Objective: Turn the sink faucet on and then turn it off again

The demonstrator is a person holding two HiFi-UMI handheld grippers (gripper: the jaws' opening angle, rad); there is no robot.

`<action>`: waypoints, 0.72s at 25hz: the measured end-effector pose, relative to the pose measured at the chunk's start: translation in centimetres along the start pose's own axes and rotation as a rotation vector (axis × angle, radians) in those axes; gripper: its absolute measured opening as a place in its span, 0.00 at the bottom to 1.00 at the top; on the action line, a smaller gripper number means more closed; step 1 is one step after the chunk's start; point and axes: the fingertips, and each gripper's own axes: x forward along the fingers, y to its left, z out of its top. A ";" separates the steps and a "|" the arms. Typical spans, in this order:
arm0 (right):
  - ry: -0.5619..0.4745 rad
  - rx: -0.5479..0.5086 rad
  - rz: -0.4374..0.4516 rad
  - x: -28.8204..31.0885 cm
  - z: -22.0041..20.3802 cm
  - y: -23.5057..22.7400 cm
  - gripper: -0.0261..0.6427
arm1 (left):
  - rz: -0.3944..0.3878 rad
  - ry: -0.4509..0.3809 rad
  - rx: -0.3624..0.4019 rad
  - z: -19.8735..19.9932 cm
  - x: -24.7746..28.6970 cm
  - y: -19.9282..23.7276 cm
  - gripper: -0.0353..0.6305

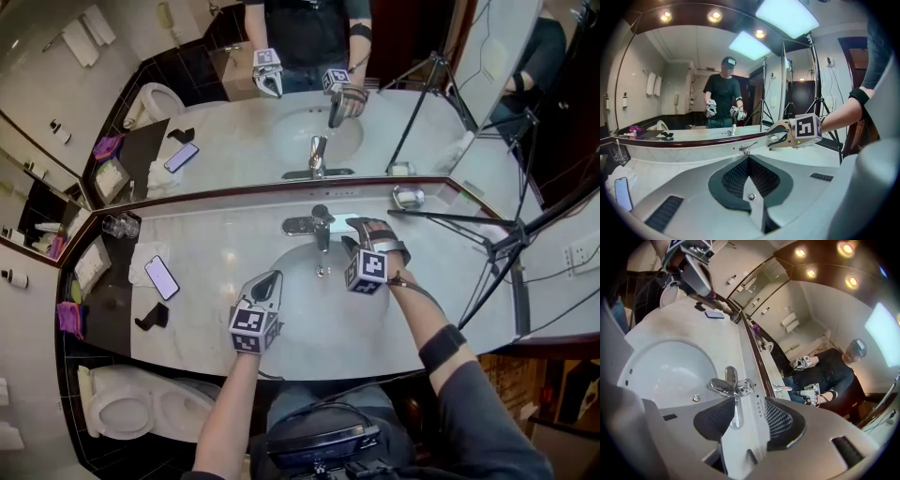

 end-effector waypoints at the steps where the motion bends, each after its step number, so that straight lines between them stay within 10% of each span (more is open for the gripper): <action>1: 0.003 -0.027 0.005 0.8 0.2 -0.2 0.37 | -0.001 0.004 -0.003 -0.2 0.1 0.0 0.03; 18: 0.029 -0.323 0.146 7.4 1.0 1.9 0.32 | 0.029 0.027 -0.042 -2.0 0.6 1.8 0.03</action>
